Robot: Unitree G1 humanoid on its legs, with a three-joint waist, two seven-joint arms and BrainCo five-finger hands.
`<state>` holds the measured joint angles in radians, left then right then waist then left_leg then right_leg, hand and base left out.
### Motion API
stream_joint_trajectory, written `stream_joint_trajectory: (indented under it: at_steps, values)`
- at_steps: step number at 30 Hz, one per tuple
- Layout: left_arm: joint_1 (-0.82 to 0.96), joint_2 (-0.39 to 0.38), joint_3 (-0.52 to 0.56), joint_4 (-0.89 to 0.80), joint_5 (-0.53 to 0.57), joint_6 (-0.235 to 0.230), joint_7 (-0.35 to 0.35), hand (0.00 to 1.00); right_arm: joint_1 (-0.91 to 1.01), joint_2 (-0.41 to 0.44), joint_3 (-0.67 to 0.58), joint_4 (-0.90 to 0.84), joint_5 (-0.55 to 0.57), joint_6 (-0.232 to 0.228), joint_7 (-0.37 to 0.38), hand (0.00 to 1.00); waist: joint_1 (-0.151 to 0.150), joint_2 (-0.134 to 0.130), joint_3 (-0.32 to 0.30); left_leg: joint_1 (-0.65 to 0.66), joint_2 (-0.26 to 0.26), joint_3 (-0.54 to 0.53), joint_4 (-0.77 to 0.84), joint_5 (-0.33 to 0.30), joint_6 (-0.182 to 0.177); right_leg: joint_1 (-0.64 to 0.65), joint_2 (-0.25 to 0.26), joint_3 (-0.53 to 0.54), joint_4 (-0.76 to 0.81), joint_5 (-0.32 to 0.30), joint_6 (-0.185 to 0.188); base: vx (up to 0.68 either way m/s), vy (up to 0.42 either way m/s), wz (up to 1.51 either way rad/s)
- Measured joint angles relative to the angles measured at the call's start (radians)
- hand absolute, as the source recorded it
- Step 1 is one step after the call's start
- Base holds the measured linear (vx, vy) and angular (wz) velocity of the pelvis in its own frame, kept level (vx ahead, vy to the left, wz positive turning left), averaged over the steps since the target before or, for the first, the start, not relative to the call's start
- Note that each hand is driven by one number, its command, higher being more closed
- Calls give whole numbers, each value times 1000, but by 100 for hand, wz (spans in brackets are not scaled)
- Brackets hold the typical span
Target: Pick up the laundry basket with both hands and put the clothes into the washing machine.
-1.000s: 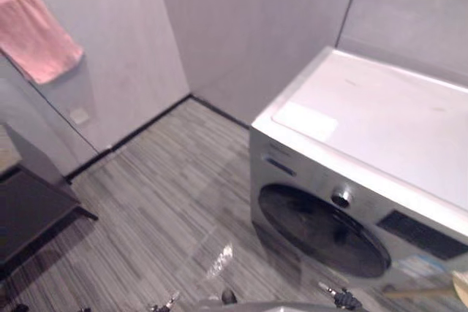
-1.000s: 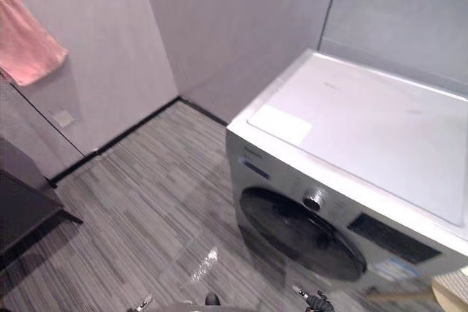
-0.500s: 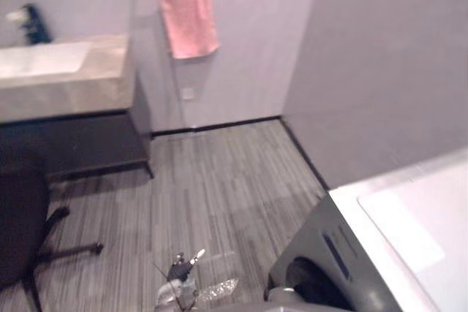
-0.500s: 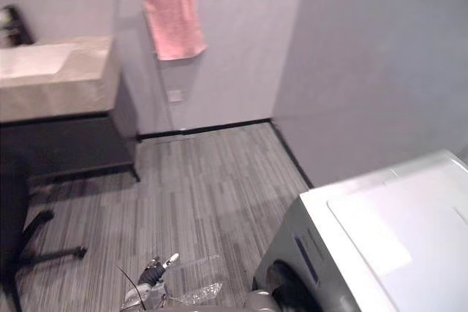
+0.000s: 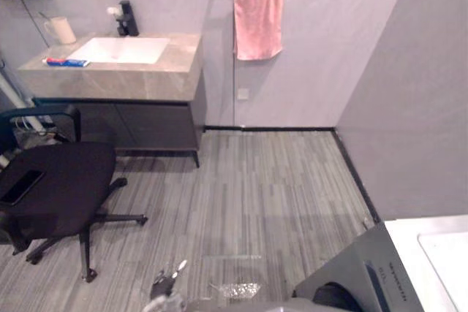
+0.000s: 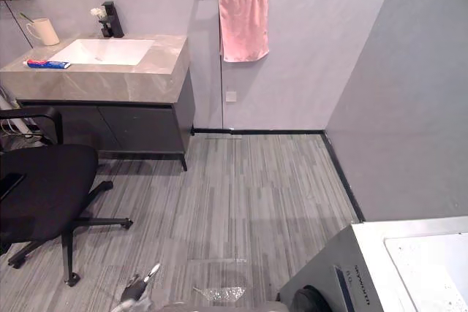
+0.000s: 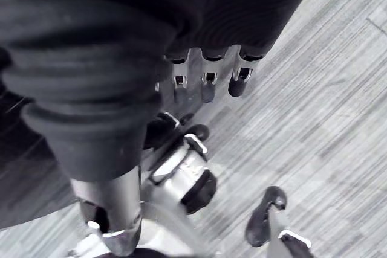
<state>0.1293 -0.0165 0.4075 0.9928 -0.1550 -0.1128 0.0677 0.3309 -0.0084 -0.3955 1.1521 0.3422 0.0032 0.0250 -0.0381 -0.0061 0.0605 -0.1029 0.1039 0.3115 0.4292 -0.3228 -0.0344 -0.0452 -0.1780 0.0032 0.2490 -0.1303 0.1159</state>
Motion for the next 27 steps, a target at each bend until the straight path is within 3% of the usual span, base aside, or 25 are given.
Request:
stream_joint_trajectory:
  at_steps: [3,7,12,16,17,19,21,22,23,24,27]
  values:
    - [18,14,-20,47,-12,-1,12,0,-20,-7,-62,44,0,-3,4,0,0,1,-4,63,-56,34,-111,80,6,46,-39,11,-65,26,33,73,66,20]
    - [15,66,-117,106,-10,-3,11,0,-25,-11,-76,70,1,-3,21,0,-9,2,-34,101,-92,38,-196,103,21,54,-53,23,-123,34,37,112,51,-16]
    - [-6,72,-222,108,1,-5,0,0,-52,-26,-75,121,0,0,24,0,-12,-1,-42,109,-131,38,-253,120,44,34,-73,19,-122,32,36,159,55,-4]
    - [-32,69,-276,150,1,-4,-3,0,-69,-40,-101,114,4,-6,16,0,-19,34,-13,157,-134,-11,-257,130,60,-96,-68,39,234,27,-2,142,36,16]
    - [-34,70,-293,154,1,-4,-4,0,-80,-38,-108,99,9,-11,-4,0,-30,46,5,198,-134,-24,-254,126,70,-151,-60,69,400,24,-51,91,14,40]
    - [-25,68,-290,155,5,-2,-14,0,-86,-31,-94,48,12,-20,-3,0,-44,40,18,241,-134,-37,-262,120,79,-187,-16,105,525,-34,-39,68,-9,37]
    - [-21,58,-270,152,11,-1,-26,0,-98,-32,-39,2,11,-38,-2,0,-44,37,17,281,-122,-37,-297,119,76,-206,43,59,446,-73,-32,39,-59,31]
    - [-20,54,-257,148,10,-2,-28,0,-104,-31,-27,0,11,-41,-2,0,-43,31,14,282,-122,-38,-303,119,73,-199,53,48,379,-58,-31,34,-101,32]
    - [-22,51,-234,147,11,-2,-36,0,-116,-24,-28,3,11,-45,-2,0,-35,5,5,280,-128,-46,-312,115,57,-181,67,52,238,2,-34,51,-148,22]
    - [-26,54,-216,148,12,0,-43,0,-128,-20,-38,13,11,-45,-1,0,-32,10,-2,277,-110,-65,-317,123,37,-140,75,35,164,-14,-35,61,-166,28]
    - [-24,33,-181,144,12,-1,-45,0,-134,-35,-38,24,9,-44,-1,0,-27,30,-3,275,-46,-83,-327,142,1,-83,129,-12,43,42,-71,60,-168,18]
